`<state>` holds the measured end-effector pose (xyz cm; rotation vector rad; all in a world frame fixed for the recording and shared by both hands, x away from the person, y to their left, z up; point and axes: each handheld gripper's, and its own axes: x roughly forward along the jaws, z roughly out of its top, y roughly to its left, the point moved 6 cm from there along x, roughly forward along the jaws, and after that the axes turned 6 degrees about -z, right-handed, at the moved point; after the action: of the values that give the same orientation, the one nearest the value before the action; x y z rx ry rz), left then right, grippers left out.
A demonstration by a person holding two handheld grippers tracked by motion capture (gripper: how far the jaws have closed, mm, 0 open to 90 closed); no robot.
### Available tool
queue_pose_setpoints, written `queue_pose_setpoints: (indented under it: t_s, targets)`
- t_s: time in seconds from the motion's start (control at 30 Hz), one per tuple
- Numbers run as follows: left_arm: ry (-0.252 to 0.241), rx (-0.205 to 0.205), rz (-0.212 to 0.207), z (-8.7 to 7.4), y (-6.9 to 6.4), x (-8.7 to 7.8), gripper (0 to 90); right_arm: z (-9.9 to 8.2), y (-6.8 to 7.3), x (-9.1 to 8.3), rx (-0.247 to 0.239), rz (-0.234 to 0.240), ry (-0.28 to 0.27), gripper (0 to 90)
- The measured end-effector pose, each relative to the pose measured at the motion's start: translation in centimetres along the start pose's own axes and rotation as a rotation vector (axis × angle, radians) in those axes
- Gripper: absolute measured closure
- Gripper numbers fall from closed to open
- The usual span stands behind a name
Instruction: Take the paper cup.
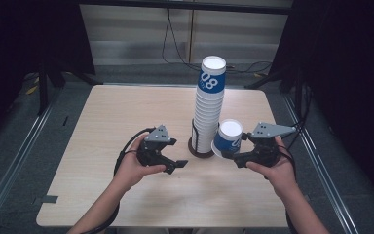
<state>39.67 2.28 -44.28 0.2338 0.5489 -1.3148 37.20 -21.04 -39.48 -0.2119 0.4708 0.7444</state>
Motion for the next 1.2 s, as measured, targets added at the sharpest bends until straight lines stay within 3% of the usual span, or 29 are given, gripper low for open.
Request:
queue_pose_setpoints:
  t_s: [0.17, 0.53, 0.67, 0.87, 1.2]
  targets:
    - [-0.007, -0.007, -0.003, -0.7, -0.2, 0.1, 15.6, -0.5, 0.5, 0.8, 0.012, 0.027, 0.018, 22.3]
    - [0.013, -0.021, 0.004, -1.8, 0.2, -0.2, 15.6, -1.3, 1.6, 2.2, -0.051, 0.052, 0.098, 22.8]
    - [0.004, -0.029, -0.005, -1.7, 0.0, -0.3, 15.7, -1.5, 1.7, 2.5, -0.058, 0.056, 0.115, 22.8]
    - [-0.006, -0.006, -0.016, -1.3, -0.5, -0.3, 15.7, -1.7, 2.0, 2.9, -0.072, 0.074, 0.149, 23.5]
    - [0.004, -0.025, -0.022, -1.7, -0.4, -0.5, 15.8, -1.5, 2.6, 4.1, -0.117, 0.087, 0.200, 24.0]
